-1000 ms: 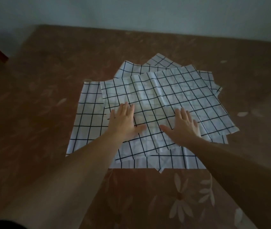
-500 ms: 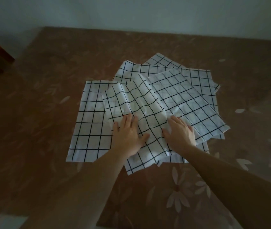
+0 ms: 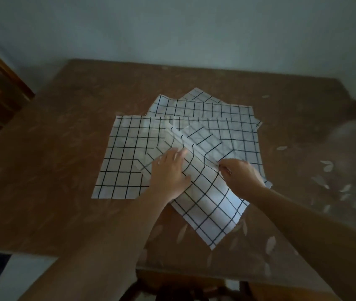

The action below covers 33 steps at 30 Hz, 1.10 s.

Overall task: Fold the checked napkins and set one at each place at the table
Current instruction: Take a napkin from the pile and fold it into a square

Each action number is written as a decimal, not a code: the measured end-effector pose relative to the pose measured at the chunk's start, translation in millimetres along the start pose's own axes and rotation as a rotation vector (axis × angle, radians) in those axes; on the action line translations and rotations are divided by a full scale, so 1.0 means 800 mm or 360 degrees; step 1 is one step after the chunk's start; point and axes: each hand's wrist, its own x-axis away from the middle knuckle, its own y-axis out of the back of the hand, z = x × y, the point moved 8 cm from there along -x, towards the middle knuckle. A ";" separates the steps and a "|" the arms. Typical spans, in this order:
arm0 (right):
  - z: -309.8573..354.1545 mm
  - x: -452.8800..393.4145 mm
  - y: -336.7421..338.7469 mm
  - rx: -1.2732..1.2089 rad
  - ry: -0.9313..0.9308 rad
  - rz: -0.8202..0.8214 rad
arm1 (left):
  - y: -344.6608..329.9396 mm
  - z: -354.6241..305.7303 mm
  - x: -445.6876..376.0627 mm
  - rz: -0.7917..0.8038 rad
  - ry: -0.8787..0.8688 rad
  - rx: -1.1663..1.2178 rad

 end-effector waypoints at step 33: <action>0.005 0.076 0.256 -0.0361 -0.0074 0.0146 | 0.223 -0.126 0.007 0.0329 0.0042 0.1167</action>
